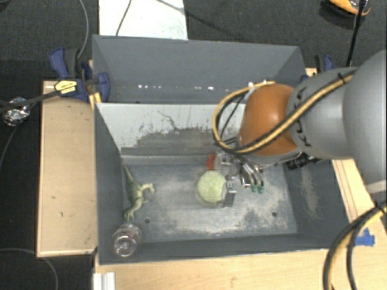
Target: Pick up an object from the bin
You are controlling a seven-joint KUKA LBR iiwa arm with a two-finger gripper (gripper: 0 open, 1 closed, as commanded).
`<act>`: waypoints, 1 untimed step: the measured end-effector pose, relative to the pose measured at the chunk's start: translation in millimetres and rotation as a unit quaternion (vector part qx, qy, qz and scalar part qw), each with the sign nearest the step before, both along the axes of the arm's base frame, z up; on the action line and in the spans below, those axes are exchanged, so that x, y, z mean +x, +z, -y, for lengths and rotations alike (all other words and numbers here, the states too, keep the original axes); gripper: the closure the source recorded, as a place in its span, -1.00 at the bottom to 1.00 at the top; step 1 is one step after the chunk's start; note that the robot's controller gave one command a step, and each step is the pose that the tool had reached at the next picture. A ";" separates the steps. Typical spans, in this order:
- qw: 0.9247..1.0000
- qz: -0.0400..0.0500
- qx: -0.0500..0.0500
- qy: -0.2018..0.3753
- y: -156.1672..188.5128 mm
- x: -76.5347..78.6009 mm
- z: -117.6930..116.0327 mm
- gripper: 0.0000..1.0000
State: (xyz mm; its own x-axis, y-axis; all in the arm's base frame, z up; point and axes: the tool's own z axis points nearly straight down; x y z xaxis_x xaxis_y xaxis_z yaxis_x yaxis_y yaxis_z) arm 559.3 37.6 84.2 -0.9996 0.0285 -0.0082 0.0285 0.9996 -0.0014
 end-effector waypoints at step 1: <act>1.000 0.000 0.004 0.005 -10.8 -9.9 -8.3 1.00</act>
Offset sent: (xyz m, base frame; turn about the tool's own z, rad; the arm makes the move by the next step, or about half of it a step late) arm 0.0000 0.0000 0.0000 0.0000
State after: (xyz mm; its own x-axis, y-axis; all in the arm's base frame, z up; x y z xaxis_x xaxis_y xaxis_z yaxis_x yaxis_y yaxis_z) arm 549.3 45.9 73.4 -0.9998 0.0176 -0.0077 0.0176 0.9998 0.0058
